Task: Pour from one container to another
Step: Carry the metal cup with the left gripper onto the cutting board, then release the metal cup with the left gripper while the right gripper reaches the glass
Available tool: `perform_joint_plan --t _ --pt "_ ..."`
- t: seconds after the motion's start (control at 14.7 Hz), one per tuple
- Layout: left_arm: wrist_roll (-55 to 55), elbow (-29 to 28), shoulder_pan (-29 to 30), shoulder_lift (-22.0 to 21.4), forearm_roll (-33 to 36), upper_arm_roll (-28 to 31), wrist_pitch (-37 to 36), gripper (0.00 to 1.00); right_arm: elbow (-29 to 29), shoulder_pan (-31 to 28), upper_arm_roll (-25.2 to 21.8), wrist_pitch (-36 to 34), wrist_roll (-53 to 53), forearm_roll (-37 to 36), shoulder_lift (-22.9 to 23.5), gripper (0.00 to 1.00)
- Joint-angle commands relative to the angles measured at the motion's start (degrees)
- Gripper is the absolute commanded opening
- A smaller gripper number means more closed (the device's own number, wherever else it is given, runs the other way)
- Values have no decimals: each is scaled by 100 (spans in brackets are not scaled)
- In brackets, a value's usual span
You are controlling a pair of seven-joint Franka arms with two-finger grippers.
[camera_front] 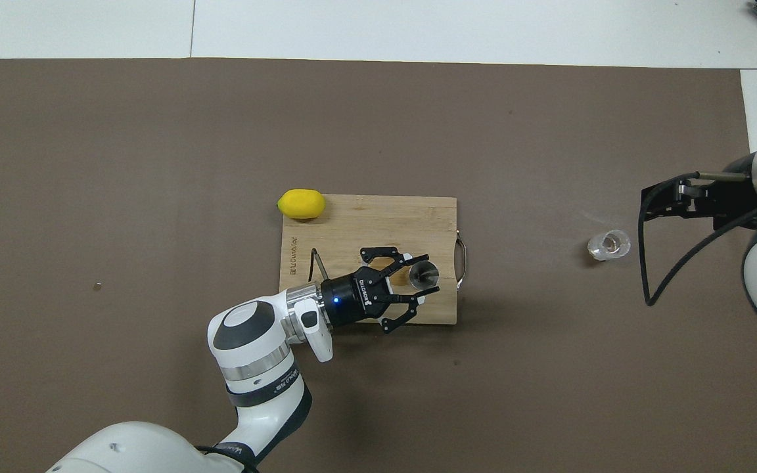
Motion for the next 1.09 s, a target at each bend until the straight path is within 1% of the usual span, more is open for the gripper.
perform_joint_plan --t 0.0,0.14,0.34,0.48,0.61,0.75,0.82,0.89,0.95,1.02 --pt "322 -132 -97 -56 -146 112 -81 6 -3 -86 20 -97 -170 160 -35 100" --pt "603 -141 -44 -47 -146 121 -81 6 6 -95 20 -80 -170 160 -61 100" --pt "631 -273 -26 -74 -146 130 -107 8 -11 -86 20 -132 -179 160 -79 100" --pt "639 -352 -26 -82 -146 139 -98 10 -29 -86 20 -45 -57 169 -70 100" --pt "639 -387 -26 -82 -146 139 -90 12 -47 -121 12 78 634 169 -70 99" --pt "639 -379 -18 -82 -146 139 -81 18 -82 -191 3 157 1365 169 -27 96" --pt "639 -379 -18 -82 -146 139 -63 25 -160 -243 3 244 1542 186 0 96" --pt "639 -379 -18 -82 -146 139 -46 64 -239 -357 -6 358 1683 265 35 95" --pt "631 -379 -9 -82 -146 147 -37 100 -310 -497 -6 490 1937 379 122 95" --pt "630 -387 52 -91 -146 139 -45 100 -371 -612 -6 596 2244 519 201 95"
